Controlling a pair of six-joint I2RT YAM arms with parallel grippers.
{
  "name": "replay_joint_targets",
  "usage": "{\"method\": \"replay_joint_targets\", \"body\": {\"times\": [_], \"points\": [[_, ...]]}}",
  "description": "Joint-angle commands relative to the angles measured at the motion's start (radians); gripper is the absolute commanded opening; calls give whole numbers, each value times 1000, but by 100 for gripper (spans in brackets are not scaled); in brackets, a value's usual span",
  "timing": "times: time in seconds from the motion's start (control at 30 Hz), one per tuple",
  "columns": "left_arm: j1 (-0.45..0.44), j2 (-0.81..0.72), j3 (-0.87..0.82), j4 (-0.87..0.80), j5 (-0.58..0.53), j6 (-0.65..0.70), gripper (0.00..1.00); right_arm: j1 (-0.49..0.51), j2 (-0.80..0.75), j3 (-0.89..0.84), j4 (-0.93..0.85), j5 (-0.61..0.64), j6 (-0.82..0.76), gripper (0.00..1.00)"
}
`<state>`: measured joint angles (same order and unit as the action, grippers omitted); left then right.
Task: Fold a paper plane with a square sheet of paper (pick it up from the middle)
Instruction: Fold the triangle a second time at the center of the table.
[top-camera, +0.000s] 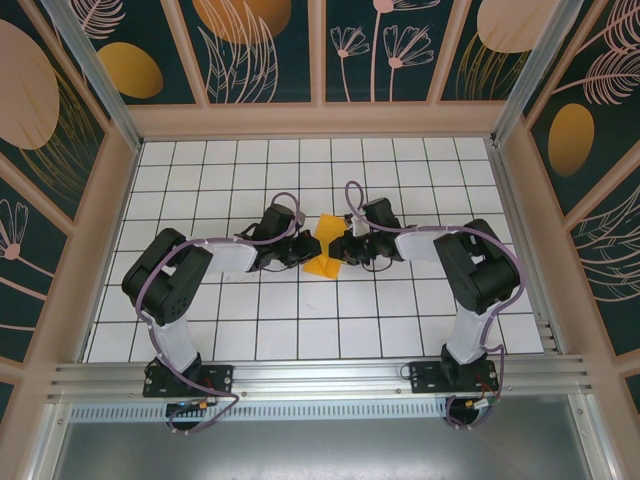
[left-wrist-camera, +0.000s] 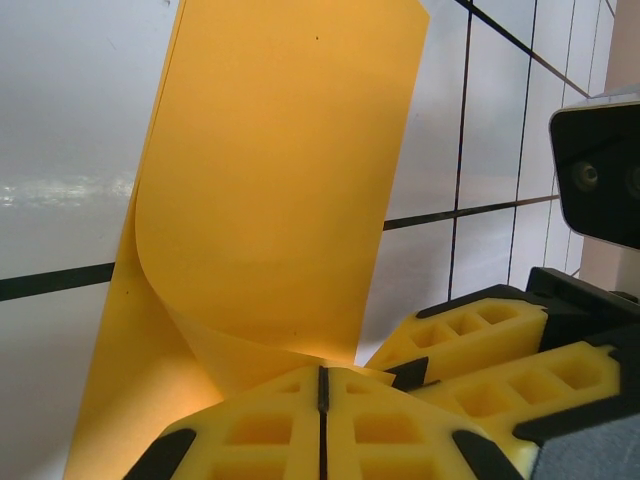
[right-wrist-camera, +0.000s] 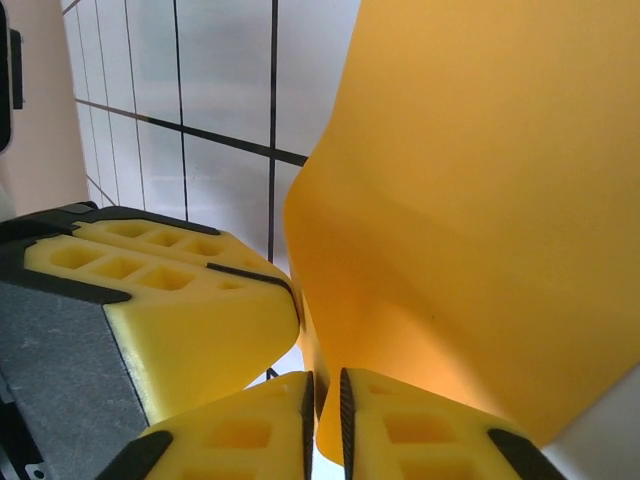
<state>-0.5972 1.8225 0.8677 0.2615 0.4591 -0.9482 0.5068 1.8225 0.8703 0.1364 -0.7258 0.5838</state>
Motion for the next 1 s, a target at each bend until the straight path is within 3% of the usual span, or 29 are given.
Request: {"method": "replay_joint_targets", "body": {"times": [0.0, 0.3, 0.97], "points": [[-6, -2, -12, 14, -6, 5, 9, 4, 14, 25, 24, 17, -5, 11], [-6, -12, -6, 90, 59, 16, 15, -23, 12, 34, -34, 103, -42, 3], [-24, 72, 77, 78, 98, 42, 17, -46, 13, 56, -119, 201, -99, 2]]}}
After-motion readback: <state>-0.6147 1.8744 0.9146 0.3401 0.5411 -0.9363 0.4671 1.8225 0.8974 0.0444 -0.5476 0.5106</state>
